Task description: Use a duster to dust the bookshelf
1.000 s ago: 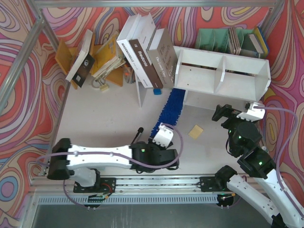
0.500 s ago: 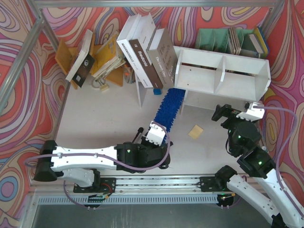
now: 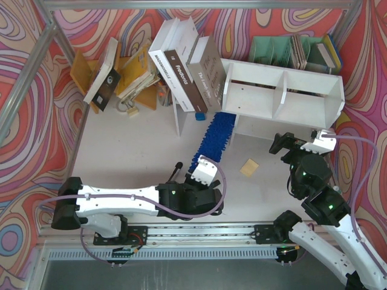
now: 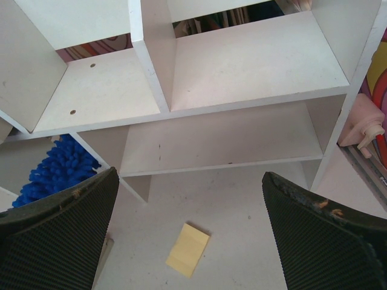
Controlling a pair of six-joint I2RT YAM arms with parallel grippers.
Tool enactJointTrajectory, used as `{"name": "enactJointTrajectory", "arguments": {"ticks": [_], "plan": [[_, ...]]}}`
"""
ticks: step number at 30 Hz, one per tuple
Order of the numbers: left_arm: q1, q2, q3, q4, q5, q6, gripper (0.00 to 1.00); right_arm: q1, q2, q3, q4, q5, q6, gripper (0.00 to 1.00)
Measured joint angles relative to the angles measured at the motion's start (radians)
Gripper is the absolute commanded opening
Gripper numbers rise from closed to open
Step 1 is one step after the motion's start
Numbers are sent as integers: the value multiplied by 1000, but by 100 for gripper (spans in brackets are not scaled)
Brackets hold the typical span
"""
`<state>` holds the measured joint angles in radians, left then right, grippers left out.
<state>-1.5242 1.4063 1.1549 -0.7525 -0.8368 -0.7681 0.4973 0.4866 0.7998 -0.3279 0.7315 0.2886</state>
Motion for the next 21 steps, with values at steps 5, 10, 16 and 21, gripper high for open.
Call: {"name": "enactJointTrajectory", "arguments": {"ticks": [5, 10, 16, 21], "plan": [[0, -11, 29, 4, -36, 31, 0, 0, -3, -2, 0, 0, 0, 90], [0, -49, 29, 45, -67, 69, 0, 0, -10, -3, 0, 0, 0, 90], [0, -48, 29, 52, -77, 84, 0, 0, -9, -3, 0, 0, 0, 89], [0, -48, 29, 52, -84, 76, 0, 0, -9, -3, 0, 0, 0, 90]]}}
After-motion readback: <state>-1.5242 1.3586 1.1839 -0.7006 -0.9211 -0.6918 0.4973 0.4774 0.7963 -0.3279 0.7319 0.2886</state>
